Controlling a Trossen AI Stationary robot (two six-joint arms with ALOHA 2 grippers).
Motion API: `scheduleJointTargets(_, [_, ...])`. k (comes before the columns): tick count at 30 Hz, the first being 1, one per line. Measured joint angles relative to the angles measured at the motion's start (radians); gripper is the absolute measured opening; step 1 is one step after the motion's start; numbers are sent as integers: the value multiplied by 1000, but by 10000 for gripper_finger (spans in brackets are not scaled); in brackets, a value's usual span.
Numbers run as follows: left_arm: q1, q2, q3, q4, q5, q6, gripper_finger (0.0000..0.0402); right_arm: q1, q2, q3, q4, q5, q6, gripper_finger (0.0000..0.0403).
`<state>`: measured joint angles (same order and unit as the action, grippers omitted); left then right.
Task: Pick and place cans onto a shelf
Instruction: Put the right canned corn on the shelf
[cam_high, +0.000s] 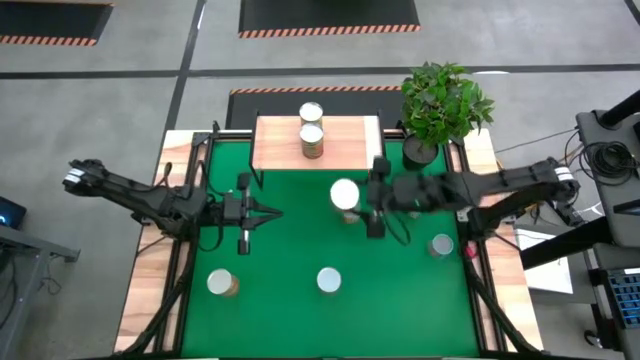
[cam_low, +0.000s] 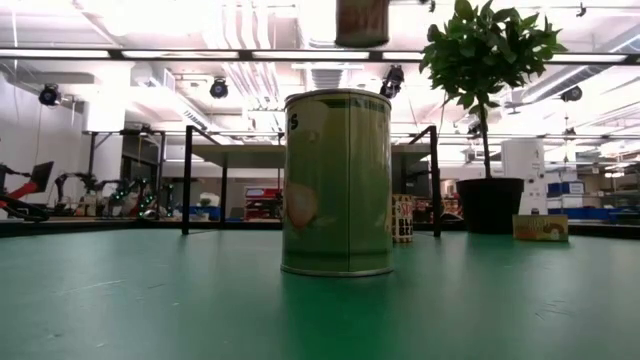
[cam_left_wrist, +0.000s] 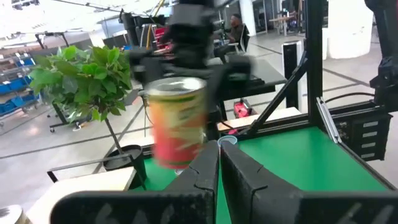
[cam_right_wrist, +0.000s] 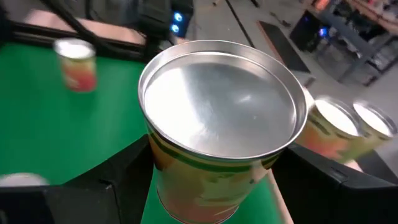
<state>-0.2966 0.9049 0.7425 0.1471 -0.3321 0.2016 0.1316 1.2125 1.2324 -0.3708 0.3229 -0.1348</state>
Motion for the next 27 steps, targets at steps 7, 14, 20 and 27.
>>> scheduleJointTargets(7, [0,-47,-19,2,0,0,0,-300,8,-24,22,-209,-68,274])
scheduleJointTargets(14, [0,-57,-19,1,-1,3,0,-441,67,-78,128,-298,-68,274])
scheduleJointTargets(20, [0,-56,-19,1,-1,8,0,-494,142,-88,195,-295,-43,274])
scheduleJointTargets(27, [0,-56,-19,0,-1,7,0,-519,197,-77,194,-270,-41,276])
